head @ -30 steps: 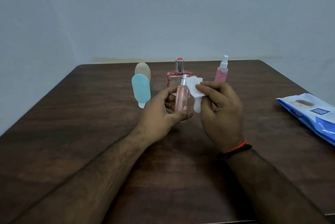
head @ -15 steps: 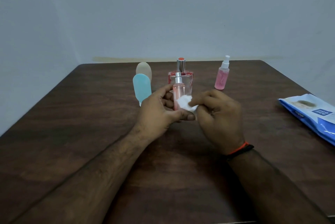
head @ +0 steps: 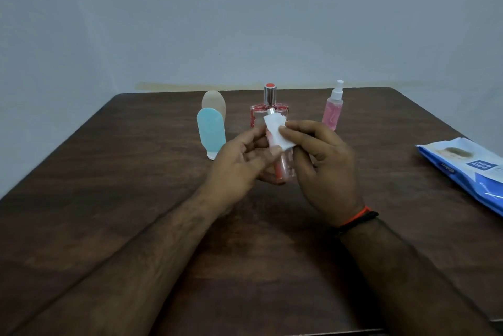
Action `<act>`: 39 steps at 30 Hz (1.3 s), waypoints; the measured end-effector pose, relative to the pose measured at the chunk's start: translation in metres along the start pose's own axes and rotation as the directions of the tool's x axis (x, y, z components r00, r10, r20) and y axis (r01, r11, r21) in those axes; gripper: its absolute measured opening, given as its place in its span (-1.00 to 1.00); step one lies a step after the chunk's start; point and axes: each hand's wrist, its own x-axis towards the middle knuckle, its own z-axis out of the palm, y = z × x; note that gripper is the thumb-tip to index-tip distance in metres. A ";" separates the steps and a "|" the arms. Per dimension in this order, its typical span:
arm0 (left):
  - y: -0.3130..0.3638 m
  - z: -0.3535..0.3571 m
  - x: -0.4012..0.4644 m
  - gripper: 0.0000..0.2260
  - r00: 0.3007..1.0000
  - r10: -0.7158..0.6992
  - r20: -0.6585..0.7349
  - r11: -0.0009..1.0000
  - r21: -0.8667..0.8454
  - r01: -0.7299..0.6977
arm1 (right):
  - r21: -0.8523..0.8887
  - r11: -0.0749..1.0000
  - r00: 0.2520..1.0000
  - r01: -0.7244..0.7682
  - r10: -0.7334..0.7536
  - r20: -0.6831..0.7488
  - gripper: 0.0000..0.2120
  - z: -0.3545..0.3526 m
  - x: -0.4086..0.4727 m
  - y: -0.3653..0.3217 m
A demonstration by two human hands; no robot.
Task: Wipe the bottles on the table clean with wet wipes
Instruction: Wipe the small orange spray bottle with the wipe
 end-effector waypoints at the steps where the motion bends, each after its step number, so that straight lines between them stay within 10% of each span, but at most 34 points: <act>1: -0.001 -0.001 0.002 -0.65 0.999 -0.027 -0.030 0.999 -0.041 0.026 | 0.003 1.000 1.000 0.003 -0.003 0.010 -0.64 0.000 0.000 0.000; 13: 0.001 -0.021 0.010 -0.80 0.979 -0.117 -0.165 0.952 -0.300 0.063 | 0.062 0.995 0.990 0.076 -0.083 0.111 -0.77 -0.004 -0.006 -0.007; 24: 0.000 -0.030 0.013 -0.71 0.979 -0.095 -0.181 0.966 -0.255 0.046 | 0.075 0.997 0.998 -0.022 0.027 -0.065 -0.75 -0.012 -0.004 -0.009; 39: -0.004 -0.024 0.012 -0.77 0.990 -0.029 -0.140 0.990 -0.141 0.009 | -0.063 0.981 0.977 0.181 -0.172 0.128 -0.76 -0.004 -0.010 -0.011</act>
